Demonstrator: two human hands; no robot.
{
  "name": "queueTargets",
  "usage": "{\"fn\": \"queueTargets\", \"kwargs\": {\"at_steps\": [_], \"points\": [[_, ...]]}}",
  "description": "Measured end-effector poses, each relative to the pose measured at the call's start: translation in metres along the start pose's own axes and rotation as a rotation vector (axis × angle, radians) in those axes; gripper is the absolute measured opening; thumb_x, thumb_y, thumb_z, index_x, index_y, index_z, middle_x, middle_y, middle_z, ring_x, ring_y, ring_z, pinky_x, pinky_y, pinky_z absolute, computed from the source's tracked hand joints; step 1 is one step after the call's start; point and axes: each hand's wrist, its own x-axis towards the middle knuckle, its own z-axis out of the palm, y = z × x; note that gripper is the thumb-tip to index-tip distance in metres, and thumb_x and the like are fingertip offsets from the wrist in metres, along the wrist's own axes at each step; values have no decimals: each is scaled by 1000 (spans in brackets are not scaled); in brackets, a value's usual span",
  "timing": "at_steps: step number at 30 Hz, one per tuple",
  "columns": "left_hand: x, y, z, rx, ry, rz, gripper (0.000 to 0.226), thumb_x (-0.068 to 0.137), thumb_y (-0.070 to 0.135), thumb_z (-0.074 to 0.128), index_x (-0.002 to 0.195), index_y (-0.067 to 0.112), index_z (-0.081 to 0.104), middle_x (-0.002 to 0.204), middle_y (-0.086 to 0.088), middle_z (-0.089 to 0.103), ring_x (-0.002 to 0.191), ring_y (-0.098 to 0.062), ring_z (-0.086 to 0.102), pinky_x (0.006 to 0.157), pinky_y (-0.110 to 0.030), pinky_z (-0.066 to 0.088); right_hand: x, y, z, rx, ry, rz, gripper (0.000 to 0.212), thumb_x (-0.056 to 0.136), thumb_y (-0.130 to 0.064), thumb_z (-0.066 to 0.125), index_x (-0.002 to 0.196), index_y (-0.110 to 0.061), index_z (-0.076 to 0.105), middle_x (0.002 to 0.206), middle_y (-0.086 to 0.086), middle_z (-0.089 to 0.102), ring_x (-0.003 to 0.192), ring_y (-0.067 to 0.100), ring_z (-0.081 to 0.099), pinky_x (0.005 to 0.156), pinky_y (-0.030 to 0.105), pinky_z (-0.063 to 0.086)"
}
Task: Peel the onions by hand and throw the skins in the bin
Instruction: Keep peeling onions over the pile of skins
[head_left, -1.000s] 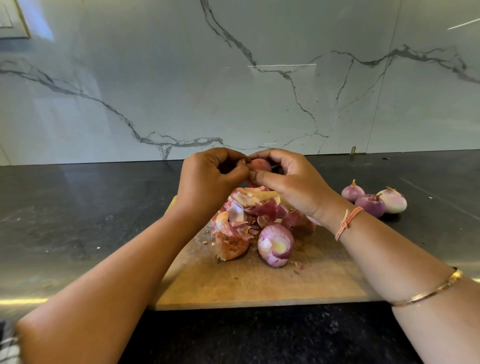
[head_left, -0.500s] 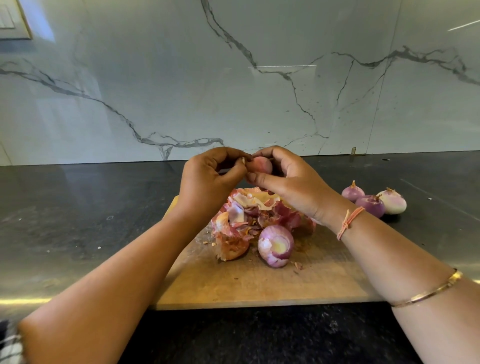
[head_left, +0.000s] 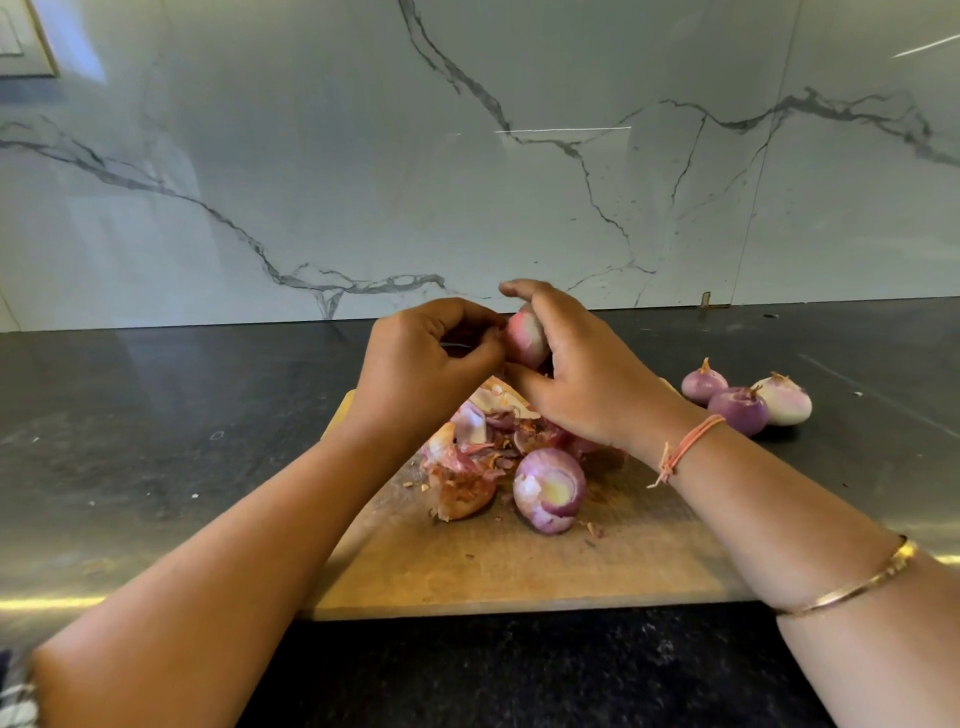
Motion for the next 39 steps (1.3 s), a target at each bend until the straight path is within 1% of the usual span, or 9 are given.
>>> {"fn": "queueTargets", "kwargs": {"at_steps": [2, 4, 8, 13, 19, 23, 26, 32, 39], "points": [[0, 0, 1, 42, 3, 7, 16, 84, 9, 65, 92, 22, 72, 78, 22, 65, 76, 6, 65, 70, -10, 52, 1, 1, 1, -51, 14, -29, 51, 84, -17, 71, 130, -9, 50, 123, 9, 53, 112, 20, 53, 92, 25, 43], [1, 1, 1, 72, 13, 11, 15, 83, 10, 66, 93, 18, 73, 76, 22, 64, 76, 5, 64, 67, -8, 50, 1, 0, 2, -74, 35, -42, 43, 82, -17, 72, 121, -8, 55, 112, 8, 56, 101, 22, 55, 85, 31, 46], [2, 3, 2, 104, 43, 21, 16, 83, 9, 65, 94, 16, 74, 74, 21, 63, 76, 0, 63, 64, -10, 50, 2, -2, 1, -85, 78, -61, 38, 81, -15, 73, 114, -6, 57, 105, 8, 58, 93, 21, 56, 77, 30, 46], [3, 2, 2, 104, 56, 0, 16, 84, 8, 64, 93, 17, 74, 74, 18, 64, 73, -1, 62, 65, -17, 52, 1, -4, 1, -40, 77, -38, 40, 80, -19, 75, 116, -9, 59, 105, 7, 62, 93, 19, 58, 80, 32, 49], [3, 1, 3, 13, 70, -30, 17, 84, 5, 63, 90, 18, 73, 75, 14, 68, 68, 0, 64, 62, -13, 51, 1, -5, 1, 115, 102, 27, 37, 79, -12, 77, 113, -10, 62, 102, 2, 66, 91, 15, 63, 78, 17, 50], [8, -6, -2, -121, 128, -128, 23, 86, 2, 61, 83, 23, 68, 75, 13, 70, 73, -8, 69, 75, -27, 58, 1, -7, 0, 201, 121, 91, 38, 81, -14, 75, 116, -14, 60, 106, -1, 64, 93, 10, 62, 80, 12, 49], [7, -8, -3, -168, 113, -143, 26, 87, 2, 60, 81, 26, 66, 75, 12, 71, 76, -10, 70, 77, -29, 58, 1, -5, -2, 171, 136, 103, 43, 81, -17, 75, 121, -14, 59, 110, 0, 63, 97, 10, 61, 82, 11, 47], [-1, 2, 3, -243, 29, -111, 25, 85, 0, 64, 102, 17, 61, 86, 5, 68, 77, -1, 67, 67, -12, 51, 1, -5, 0, 173, 119, 87, 47, 82, -17, 75, 126, -11, 57, 113, 3, 65, 100, 12, 62, 84, 13, 49], [0, 3, 2, -177, 60, -92, 31, 85, 4, 64, 109, 21, 55, 81, 4, 68, 69, -5, 67, 64, -17, 55, 0, -8, 1, 169, 94, 70, 51, 82, -18, 75, 129, -11, 56, 117, 2, 64, 104, 10, 61, 87, 10, 47]]}}
